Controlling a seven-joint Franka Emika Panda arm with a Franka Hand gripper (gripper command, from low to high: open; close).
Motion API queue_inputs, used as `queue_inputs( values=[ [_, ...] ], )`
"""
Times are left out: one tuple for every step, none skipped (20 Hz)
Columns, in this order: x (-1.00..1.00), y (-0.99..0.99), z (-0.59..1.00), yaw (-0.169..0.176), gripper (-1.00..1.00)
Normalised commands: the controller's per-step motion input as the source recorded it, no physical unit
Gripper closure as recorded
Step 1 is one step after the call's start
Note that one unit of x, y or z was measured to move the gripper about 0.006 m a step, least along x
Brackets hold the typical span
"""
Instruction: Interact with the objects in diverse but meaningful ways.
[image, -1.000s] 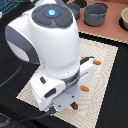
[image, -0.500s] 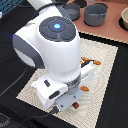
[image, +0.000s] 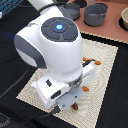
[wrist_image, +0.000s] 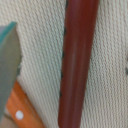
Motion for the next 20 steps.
queue_inputs(
  values=[
    [-0.11,0.02,1.00,0.000,-1.00],
    [-0.17,0.03,1.00,0.000,-1.00],
    [-0.49,0.07,1.00,0.000,-1.00],
    [-0.73,0.12,1.00,0.000,-1.00],
    [-0.84,0.19,1.00,0.000,-1.00],
    [-0.92,0.29,0.98,0.000,-1.00],
    [-0.91,0.36,0.90,0.000,-1.00],
    [-0.91,0.41,0.83,0.012,-1.00],
    [-0.93,0.43,0.73,0.025,-1.00],
    [-0.92,0.46,0.63,0.042,-1.00],
    [-0.92,0.48,0.52,0.056,-1.00],
    [-0.91,0.45,0.46,0.071,-1.00],
    [-0.88,0.43,0.43,0.085,-1.00],
    [-0.86,0.40,0.37,0.092,-1.00],
    [-0.86,0.39,0.31,0.093,-1.00],
    [-0.86,0.36,0.27,0.093,-1.00],
    [-0.93,0.37,0.18,0.063,-1.00],
    [-1.00,0.36,0.12,0.062,-1.00],
    [-1.00,0.32,0.01,0.069,-1.00],
    [-1.00,0.31,0.00,0.072,-1.00]
  ],
)
